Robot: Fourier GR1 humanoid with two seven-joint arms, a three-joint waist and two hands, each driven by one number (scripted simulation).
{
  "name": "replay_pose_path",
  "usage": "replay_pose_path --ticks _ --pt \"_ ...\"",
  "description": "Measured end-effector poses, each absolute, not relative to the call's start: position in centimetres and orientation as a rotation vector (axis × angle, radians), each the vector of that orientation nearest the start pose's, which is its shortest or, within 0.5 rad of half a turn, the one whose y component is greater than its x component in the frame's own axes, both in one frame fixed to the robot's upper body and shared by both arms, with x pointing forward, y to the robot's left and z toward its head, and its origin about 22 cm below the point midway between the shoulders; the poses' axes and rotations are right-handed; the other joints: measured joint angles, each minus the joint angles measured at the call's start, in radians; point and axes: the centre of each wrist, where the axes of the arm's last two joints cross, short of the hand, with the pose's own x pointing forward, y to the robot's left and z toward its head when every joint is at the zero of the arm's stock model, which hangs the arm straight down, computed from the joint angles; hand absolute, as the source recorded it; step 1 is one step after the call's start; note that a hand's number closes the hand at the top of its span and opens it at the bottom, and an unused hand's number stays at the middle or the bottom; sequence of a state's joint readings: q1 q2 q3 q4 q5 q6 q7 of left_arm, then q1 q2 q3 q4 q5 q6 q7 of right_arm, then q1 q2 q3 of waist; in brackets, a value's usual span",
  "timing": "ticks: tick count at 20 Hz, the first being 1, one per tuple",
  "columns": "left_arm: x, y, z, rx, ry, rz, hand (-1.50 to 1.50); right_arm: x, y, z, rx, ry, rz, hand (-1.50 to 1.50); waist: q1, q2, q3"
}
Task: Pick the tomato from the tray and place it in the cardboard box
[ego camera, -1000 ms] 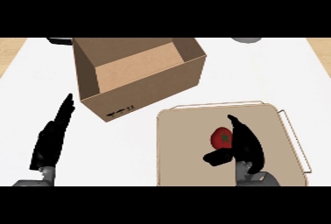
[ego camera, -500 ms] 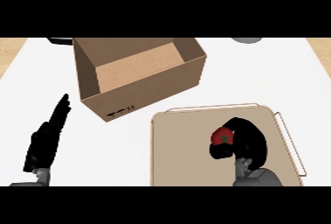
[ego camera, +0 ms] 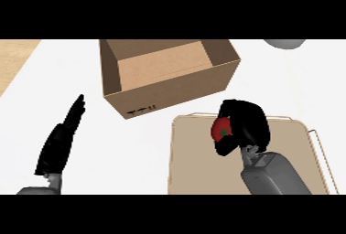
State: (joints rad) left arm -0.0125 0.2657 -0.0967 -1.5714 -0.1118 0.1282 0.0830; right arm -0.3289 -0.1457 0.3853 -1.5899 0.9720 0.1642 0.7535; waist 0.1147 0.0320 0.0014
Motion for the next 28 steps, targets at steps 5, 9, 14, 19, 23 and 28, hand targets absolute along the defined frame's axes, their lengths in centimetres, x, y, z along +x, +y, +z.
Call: replay_pose_path --ticks 5,9,14,19,23,28 --pt "25.0 25.5 2.1 0.277 -1.534 -0.309 0.00 29.8 -12.7 10.7 -0.889 -1.401 1.281 1.50 0.075 0.025 0.002" --pt "25.4 24.9 2.5 0.259 -1.555 -0.331 0.00 31.6 -13.6 13.4 -0.795 -1.580 1.459 1.50 0.090 0.037 0.005" --pt "25.9 24.5 2.9 0.251 -1.567 -0.335 0.00 33.6 -14.5 16.7 -0.496 -1.843 1.521 1.50 0.084 0.044 0.009" --pt "26.1 24.4 2.9 0.251 -1.563 -0.336 0.00 35.9 -16.0 19.6 -0.140 -2.045 1.511 1.50 0.075 0.044 0.008" --pt "26.3 24.3 2.9 0.256 -1.555 -0.333 0.00 38.1 -17.8 21.9 0.116 -2.133 1.502 1.50 0.065 0.037 0.004" --pt "26.7 24.1 2.9 0.265 -1.548 -0.328 0.00 40.9 -18.6 24.5 0.236 -2.165 1.467 1.50 0.054 0.028 0.001"
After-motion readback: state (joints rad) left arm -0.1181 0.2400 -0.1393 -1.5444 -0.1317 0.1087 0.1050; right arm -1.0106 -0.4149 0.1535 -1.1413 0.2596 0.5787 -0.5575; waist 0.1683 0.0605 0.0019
